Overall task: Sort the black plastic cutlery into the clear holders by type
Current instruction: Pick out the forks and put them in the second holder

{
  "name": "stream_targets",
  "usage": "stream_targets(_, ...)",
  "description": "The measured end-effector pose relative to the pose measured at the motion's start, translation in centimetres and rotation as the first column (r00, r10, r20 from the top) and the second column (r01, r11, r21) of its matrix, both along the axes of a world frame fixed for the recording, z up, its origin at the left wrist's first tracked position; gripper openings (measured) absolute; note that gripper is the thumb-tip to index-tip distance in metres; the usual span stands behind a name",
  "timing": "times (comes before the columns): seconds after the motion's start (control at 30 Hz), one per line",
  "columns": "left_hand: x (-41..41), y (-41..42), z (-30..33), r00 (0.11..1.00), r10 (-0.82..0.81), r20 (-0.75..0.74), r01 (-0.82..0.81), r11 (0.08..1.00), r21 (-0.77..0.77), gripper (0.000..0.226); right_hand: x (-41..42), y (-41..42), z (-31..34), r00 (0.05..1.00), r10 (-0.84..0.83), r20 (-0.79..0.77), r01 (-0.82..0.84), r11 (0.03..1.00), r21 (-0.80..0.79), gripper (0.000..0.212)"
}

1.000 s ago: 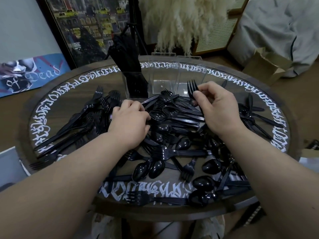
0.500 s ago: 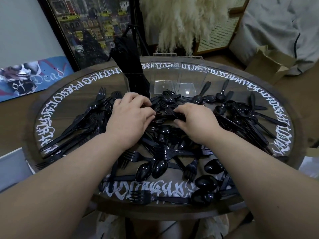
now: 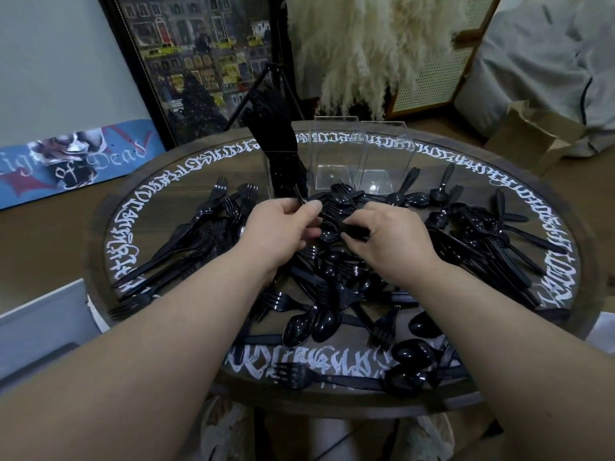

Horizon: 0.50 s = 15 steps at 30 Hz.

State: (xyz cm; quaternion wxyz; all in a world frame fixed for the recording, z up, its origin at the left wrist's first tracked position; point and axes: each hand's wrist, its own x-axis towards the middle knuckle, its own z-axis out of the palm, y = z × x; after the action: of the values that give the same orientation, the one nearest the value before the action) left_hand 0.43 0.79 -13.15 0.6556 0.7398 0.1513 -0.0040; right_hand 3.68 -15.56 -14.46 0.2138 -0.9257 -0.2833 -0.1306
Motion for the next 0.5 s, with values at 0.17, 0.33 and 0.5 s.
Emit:
stream_targets(0.17,0.6,-0.1,0.6,0.993,0.115,0.033,-0.113,0.992,-0.059,0.021,-0.4,0.3,1.1,0.995,0.035,-0.096,-0.032,0.999,0.031,0.033)
stream_targets(0.33,0.8,2.4,0.2,0.974,0.197,0.109,-0.197,0.98,-0.007,0.018,1.2,-1.6,0.8,0.969,-0.178,-0.169,0.176,0.984,-0.029,0.026)
stream_targets(0.5,0.5,3.4,-0.8,0.969,0.177,0.171,-0.206,0.964,0.166,0.014,2.3,-1.7,-0.5,0.936,-0.284,-0.206,0.264,0.957,-0.12,0.025)
